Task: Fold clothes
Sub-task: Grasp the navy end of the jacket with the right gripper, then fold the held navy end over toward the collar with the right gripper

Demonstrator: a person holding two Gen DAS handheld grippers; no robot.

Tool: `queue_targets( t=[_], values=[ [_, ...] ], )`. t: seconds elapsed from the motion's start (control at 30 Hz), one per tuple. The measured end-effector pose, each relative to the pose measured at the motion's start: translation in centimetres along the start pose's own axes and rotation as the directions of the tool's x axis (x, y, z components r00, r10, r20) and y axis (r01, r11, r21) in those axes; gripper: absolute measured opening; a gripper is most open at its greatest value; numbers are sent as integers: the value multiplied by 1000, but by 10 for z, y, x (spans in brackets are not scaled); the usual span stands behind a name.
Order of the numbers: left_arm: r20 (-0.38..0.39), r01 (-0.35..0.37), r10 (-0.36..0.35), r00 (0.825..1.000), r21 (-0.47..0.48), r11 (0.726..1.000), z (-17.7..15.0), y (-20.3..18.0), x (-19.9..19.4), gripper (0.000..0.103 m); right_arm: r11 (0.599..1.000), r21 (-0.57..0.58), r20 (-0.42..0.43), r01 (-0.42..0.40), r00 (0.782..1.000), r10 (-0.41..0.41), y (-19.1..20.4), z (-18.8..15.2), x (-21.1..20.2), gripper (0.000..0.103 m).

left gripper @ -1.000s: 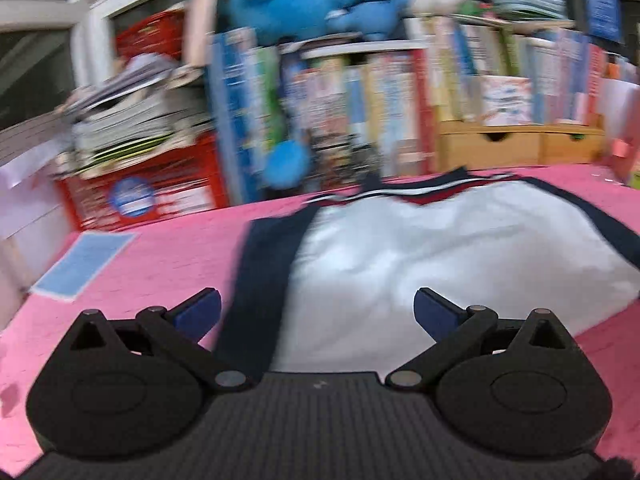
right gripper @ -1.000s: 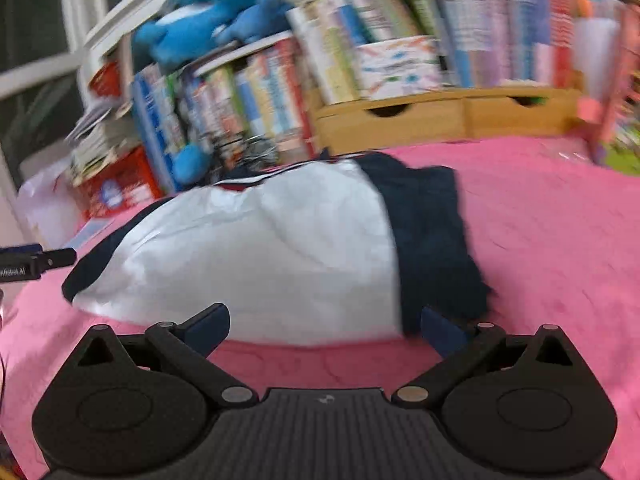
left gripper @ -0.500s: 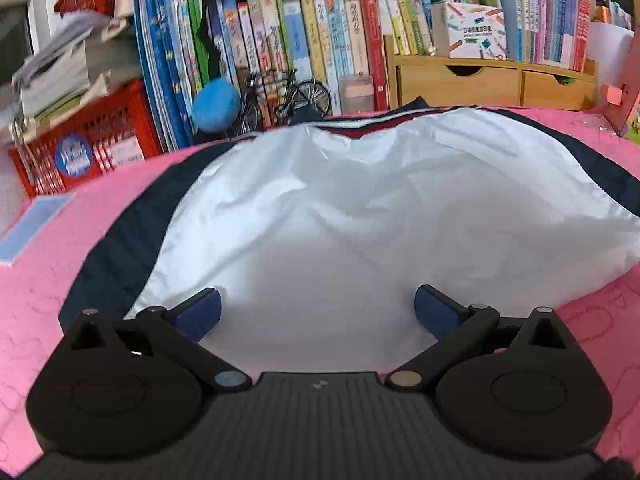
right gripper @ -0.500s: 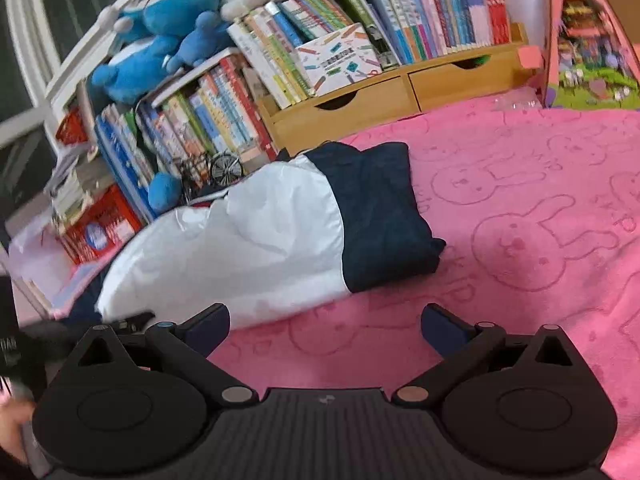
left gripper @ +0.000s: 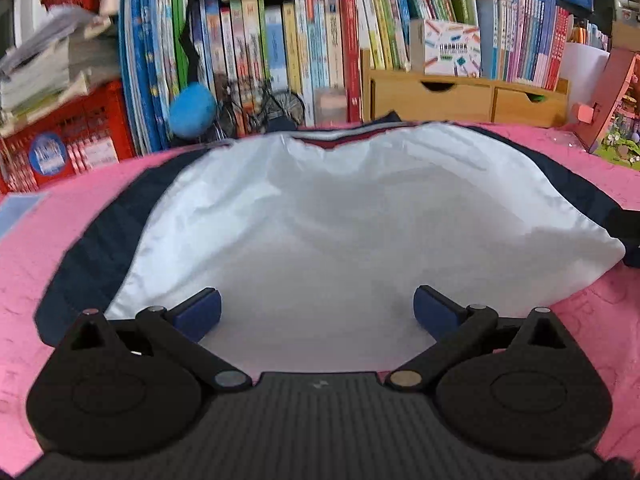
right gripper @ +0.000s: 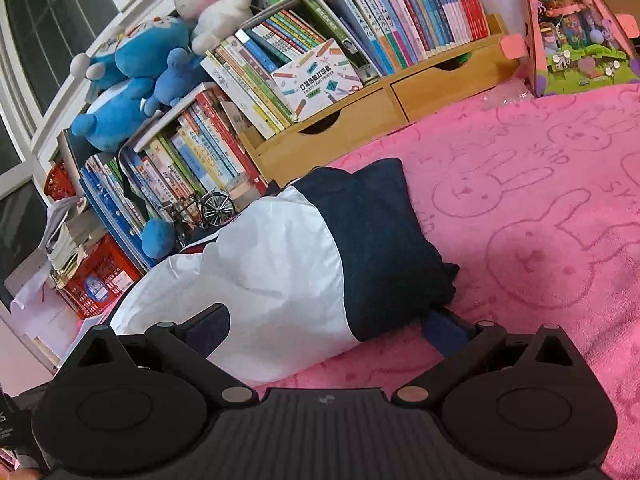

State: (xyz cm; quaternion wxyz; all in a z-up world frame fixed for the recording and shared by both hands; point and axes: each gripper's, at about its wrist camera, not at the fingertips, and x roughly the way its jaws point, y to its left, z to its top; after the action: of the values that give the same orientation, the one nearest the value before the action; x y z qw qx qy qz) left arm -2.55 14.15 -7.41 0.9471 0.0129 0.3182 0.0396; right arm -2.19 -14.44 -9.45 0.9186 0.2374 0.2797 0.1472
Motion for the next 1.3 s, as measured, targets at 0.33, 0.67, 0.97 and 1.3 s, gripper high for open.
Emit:
queue_targets(
  t=[0.33, 0.67, 0.97, 1.3],
  values=[
    [-50, -9, 9, 999, -2, 1000, 1, -2, 9, 103, 996, 67, 39, 50, 998, -52, 0, 1, 1, 94],
    [-54, 1, -1, 999, -12, 1000, 2, 1, 12, 103, 959, 273, 98, 82, 989, -112, -18, 9, 7, 33],
    [-54, 11, -12, 998, -27, 1000, 2, 4, 13, 103, 985, 146, 135, 88, 985, -108, 7, 18, 12, 33],
    [-51, 46, -48, 998, -45, 998, 3, 11, 12, 103, 982, 95, 120, 163, 977, -174, 32, 33, 26, 11]
  ],
)
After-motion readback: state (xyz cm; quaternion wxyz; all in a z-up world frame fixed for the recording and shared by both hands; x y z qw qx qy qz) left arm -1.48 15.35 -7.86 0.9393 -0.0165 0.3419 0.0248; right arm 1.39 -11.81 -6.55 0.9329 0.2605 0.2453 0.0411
